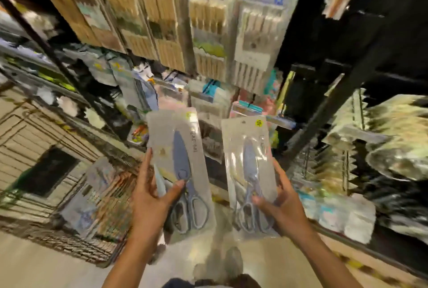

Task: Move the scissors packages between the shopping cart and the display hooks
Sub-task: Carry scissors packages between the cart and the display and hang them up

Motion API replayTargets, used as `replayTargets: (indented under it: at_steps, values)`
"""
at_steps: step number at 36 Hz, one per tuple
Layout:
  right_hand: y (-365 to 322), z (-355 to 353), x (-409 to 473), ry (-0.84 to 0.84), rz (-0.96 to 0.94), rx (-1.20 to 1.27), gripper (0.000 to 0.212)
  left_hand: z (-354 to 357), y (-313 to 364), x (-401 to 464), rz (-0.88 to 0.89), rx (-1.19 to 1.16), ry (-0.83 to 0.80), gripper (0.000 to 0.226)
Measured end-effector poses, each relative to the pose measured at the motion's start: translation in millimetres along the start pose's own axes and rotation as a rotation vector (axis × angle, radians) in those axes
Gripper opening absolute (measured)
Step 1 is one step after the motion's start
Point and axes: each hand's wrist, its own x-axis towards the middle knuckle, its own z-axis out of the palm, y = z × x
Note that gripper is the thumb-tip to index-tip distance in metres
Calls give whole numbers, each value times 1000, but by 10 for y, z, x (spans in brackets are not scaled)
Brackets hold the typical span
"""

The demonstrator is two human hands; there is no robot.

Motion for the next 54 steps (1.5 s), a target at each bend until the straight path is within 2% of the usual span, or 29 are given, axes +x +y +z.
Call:
replayTargets:
  at_steps: [12, 23, 29, 37, 43, 54]
  values:
    - [112, -300, -1577, 509, 3, 42, 95, 550, 71, -457, 118, 33, -475, 94]
    - [141, -728, -2439, 703, -55, 61, 98, 1120, 234, -1081, 114, 0, -679, 99]
    - [142, -1206, -2751, 757, -95, 41, 99, 1628, 378, -1507, 181, 5, -713, 97]
    - [165, -2263, -3306, 742, -200, 28, 96, 2487, 672, -2338, 221, -34, -760, 95]
    - [17, -3041, -3561, 722, -277, 35, 95, 3059, 883, -2747, 237, -39, -719, 98]
    - [-472, -3891, -3305, 678, -373, 3, 95, 3792, 1430, -2830, 410, -53, -657, 97]
